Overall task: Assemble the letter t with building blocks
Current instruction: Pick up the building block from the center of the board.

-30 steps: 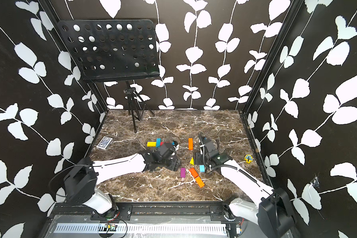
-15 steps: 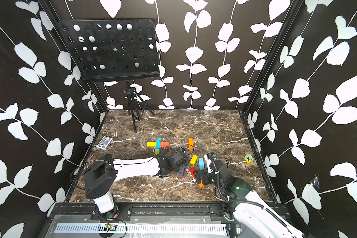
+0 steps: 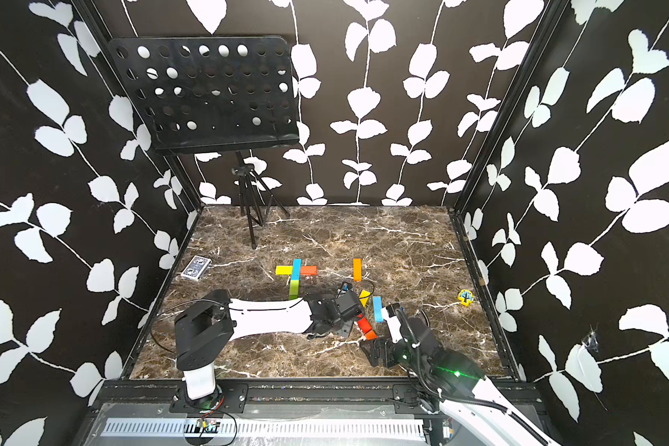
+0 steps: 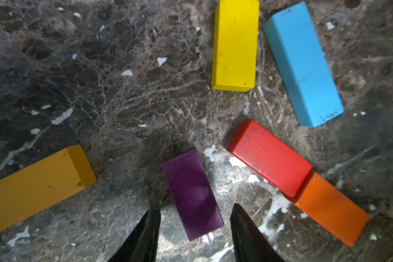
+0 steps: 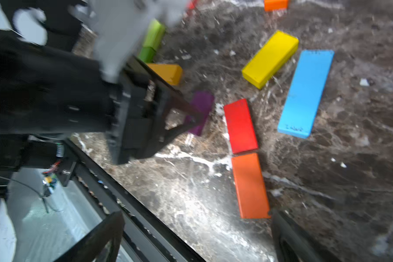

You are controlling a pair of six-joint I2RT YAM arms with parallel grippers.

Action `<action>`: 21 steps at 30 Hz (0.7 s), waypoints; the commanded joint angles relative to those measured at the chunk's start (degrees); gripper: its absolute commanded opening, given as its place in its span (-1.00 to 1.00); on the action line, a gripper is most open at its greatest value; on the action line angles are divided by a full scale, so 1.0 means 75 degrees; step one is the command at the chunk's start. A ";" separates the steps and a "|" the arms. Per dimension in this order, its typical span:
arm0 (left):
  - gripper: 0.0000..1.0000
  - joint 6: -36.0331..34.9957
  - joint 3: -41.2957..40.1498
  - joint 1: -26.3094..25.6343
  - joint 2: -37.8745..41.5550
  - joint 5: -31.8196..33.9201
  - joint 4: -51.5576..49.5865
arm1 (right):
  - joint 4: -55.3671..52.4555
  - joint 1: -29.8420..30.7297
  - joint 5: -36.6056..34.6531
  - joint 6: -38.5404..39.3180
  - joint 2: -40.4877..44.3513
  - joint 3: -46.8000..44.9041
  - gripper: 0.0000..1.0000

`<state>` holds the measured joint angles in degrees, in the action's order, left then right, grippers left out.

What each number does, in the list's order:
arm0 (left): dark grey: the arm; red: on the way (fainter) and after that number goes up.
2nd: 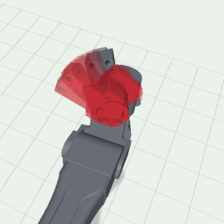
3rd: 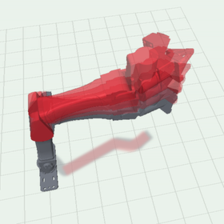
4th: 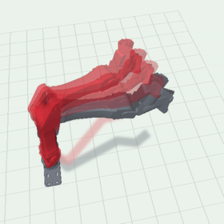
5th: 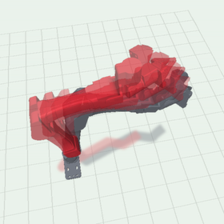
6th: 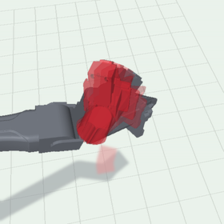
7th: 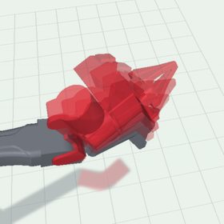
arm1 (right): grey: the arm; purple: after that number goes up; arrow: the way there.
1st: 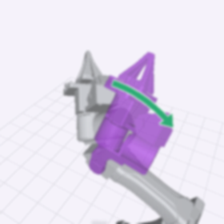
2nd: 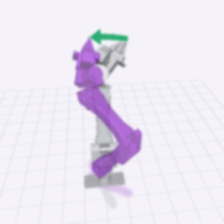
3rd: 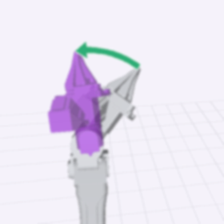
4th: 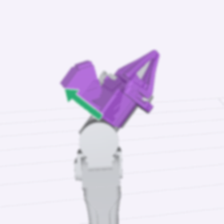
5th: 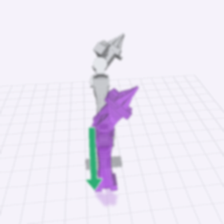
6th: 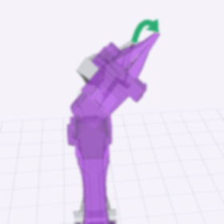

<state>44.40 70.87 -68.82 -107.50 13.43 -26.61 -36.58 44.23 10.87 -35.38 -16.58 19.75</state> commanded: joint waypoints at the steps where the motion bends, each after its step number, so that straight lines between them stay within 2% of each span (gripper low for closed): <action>1: 0.05 0.0147 0.0226 -0.0021 -0.0076 0.0155 -0.0343 | -0.0080 0.0068 0.0250 -0.0071 0.0281 -0.0037 0.98; 21: 0.03 0.0205 0.0675 -0.0023 -0.0642 0.0152 -0.0483 | -0.0010 0.0084 0.0195 -0.0026 -0.0022 -0.0023 0.97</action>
<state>45.23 74.26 -68.82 -111.98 14.09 -28.03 -37.17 44.51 12.47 -35.55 -16.75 19.75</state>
